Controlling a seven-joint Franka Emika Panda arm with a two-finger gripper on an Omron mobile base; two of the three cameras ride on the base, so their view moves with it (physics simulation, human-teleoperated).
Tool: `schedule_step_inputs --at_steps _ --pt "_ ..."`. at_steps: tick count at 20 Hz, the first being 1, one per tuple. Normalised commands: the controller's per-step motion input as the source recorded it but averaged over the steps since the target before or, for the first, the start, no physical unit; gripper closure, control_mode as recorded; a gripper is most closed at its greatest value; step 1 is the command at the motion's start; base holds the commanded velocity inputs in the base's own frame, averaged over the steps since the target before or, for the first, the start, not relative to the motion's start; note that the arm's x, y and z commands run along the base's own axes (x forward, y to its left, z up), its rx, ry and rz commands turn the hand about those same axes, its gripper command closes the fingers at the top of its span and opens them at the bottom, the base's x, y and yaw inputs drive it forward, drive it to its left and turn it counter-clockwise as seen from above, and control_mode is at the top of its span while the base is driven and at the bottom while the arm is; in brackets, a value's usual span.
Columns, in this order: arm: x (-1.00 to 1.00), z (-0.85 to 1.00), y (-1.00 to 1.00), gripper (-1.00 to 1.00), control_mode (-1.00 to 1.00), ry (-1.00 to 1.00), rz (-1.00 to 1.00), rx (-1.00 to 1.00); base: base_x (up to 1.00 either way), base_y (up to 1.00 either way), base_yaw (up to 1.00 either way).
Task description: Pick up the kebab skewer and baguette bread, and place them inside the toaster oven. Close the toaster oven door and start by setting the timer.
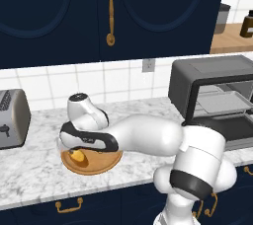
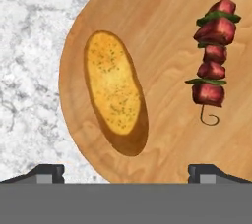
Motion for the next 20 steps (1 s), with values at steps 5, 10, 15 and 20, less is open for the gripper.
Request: schedule_step_inputs --at_steps 5,10,15,20 --pt "0.0 -0.35 0.11 -1.0 -1.0 0.0 0.04 0.0 0.0 0.0 0.0" --pt "0.23 -0.15 0.0 -1.0 -1.0 0.0 0.01 0.0 0.0 0.0 0.0" --pt "0.34 -0.18 0.03 -1.0 -1.0 0.0 0.0 0.0 0.0 0.0 0.0" --pt "0.15 -0.31 0.22 -1.0 -1.0 0.0 0.0 0.0 0.0 0.0 0.0"
